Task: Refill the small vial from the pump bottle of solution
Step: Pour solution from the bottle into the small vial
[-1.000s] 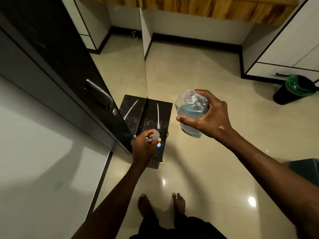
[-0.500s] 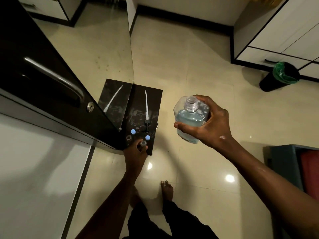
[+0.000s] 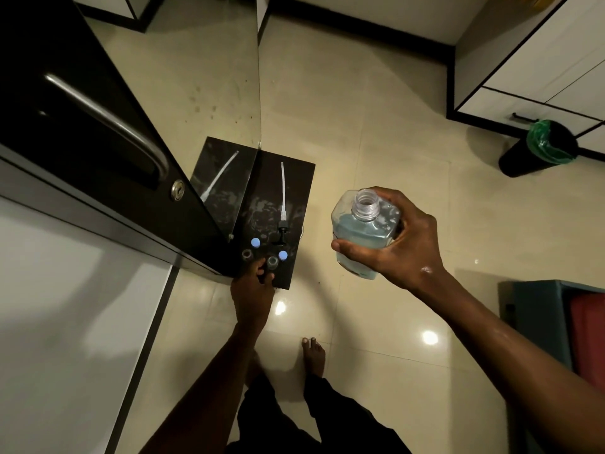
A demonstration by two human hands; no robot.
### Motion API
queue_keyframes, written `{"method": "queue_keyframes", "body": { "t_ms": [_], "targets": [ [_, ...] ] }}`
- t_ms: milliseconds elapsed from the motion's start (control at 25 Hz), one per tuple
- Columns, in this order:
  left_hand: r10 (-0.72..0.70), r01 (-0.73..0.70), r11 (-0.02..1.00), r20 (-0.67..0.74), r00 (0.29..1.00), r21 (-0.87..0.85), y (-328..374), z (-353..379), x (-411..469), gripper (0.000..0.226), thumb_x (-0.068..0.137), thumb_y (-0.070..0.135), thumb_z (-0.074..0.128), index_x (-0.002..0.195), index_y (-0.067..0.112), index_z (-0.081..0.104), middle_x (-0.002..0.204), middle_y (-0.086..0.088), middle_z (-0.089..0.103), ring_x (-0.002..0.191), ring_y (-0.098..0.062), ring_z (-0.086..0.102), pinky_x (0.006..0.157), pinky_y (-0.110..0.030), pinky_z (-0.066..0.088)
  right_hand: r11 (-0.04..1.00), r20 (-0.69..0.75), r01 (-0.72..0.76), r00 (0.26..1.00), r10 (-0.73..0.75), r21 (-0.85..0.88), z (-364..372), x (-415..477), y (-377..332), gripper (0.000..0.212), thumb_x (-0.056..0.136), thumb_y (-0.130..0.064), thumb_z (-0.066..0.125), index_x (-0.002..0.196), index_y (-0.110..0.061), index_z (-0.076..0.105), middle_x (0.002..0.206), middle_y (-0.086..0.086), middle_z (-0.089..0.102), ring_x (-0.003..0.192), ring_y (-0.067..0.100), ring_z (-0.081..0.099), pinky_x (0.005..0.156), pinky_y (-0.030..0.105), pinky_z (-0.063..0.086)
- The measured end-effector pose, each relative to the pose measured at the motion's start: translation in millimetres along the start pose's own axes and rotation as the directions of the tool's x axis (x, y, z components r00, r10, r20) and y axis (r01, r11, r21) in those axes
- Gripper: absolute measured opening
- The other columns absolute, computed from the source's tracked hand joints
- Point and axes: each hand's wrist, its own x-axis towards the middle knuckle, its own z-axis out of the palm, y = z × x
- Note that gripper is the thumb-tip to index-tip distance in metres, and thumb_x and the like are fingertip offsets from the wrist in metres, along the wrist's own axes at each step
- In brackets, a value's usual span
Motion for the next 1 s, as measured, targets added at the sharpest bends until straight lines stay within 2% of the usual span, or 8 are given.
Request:
{"method": "queue_keyframes", "body": {
  "t_ms": [80,200,360,480,560,680,880,1000],
  "targets": [
    [-0.005,0.007,1.0,-0.092,0.996,0.018,-4,-8,-8,0.033,0.082,0.007,0.082,0.112,0.005,0.069,0.106,-0.016,0.074,0.097,-0.033,0.073,0.08,-0.049,0.062,1.0,0.006,0.008,1.0,-0.008,0.006,1,0,-1,0.08,0.059,-0.036,0.1,0.127,-0.015,0.064,0.118,-0.004,0.072,0.107,0.014,0.071,0.092,0.035,0.061],
    [-0.09,0.07,0.992,-0.208,0.974,-0.101,-9,-20,-7,0.042,0.089,0.009,0.074,0.128,0.008,0.059,0.127,-0.018,0.063,0.109,-0.034,0.067,0.084,-0.051,0.061,0.999,-0.003,0.013,1.0,-0.013,0.029,3,2,-4,0.079,0.059,-0.037,0.1,0.126,-0.016,0.064,0.116,-0.006,0.072,0.106,0.012,0.071,0.091,0.03,0.06],
    [-0.093,0.092,0.996,-0.104,0.99,-0.005,2,-21,8,0.062,0.094,0.009,0.067,0.15,0.008,0.041,0.141,-0.023,0.056,0.128,-0.042,0.055,0.104,-0.055,0.049,0.999,0.018,0.028,0.999,-0.028,0.019,6,1,-8,0.079,0.06,-0.038,0.099,0.127,-0.016,0.064,0.116,-0.011,0.07,0.106,0.004,0.068,0.091,0.02,0.057],
    [-0.054,0.057,0.998,-0.082,0.995,0.032,10,-20,16,0.066,0.091,0.004,0.069,0.151,0.004,0.04,0.14,-0.027,0.054,0.13,-0.043,0.051,0.104,-0.053,0.045,0.999,0.033,0.023,0.999,-0.024,0.031,6,0,-11,0.078,0.061,-0.038,0.098,0.127,-0.017,0.063,0.115,-0.016,0.068,0.106,0.001,0.067,0.09,0.017,0.056],
    [-0.002,0.007,0.998,-0.086,0.996,0.068,7,-19,23,0.057,0.09,0.007,0.07,0.143,0.004,0.05,0.135,-0.026,0.057,0.127,-0.044,0.053,0.1,-0.052,0.048,0.999,0.023,0.017,1.0,-0.018,0.041,5,-1,-12,0.077,0.06,-0.037,0.098,0.126,-0.017,0.064,0.114,-0.015,0.069,0.105,0.002,0.068,0.089,0.016,0.055],
    [0.008,-0.001,0.995,-0.065,0.998,0.096,-1,-16,31,0.038,0.091,0.008,0.07,0.127,0.003,0.061,0.124,-0.023,0.064,0.12,-0.042,0.059,0.093,-0.046,0.051,0.999,0.02,0.021,1.0,-0.022,0.039,2,0,-13,0.077,0.06,-0.036,0.099,0.127,-0.015,0.064,0.115,-0.012,0.07,0.106,0.004,0.069,0.088,0.016,0.055],
    [-0.058,0.062,0.996,-0.067,0.996,0.059,9,-28,28,0.033,0.094,0.01,0.069,0.125,0.001,0.061,0.115,-0.023,0.068,0.109,-0.038,0.064,0.08,-0.028,0.047,0.999,0.029,0.025,0.999,-0.025,0.031,1,-2,-15,0.077,0.061,-0.038,0.098,0.127,-0.017,0.064,0.116,-0.01,0.071,0.106,0.007,0.069,0.088,0.018,0.056],
    [-0.035,0.033,0.999,-0.102,0.994,-0.02,27,-51,21,0.025,0.1,0.019,0.063,0.122,0.008,0.061,0.1,-0.011,0.069,0.086,-0.019,0.065,0.062,-0.006,0.037,0.999,0.02,0.033,0.999,-0.034,0.04,-4,0,-25,0.077,0.059,-0.04,0.099,0.125,-0.022,0.064,0.113,-0.017,0.07,0.103,0.005,0.069,0.088,0.018,0.056]
  ]
}}
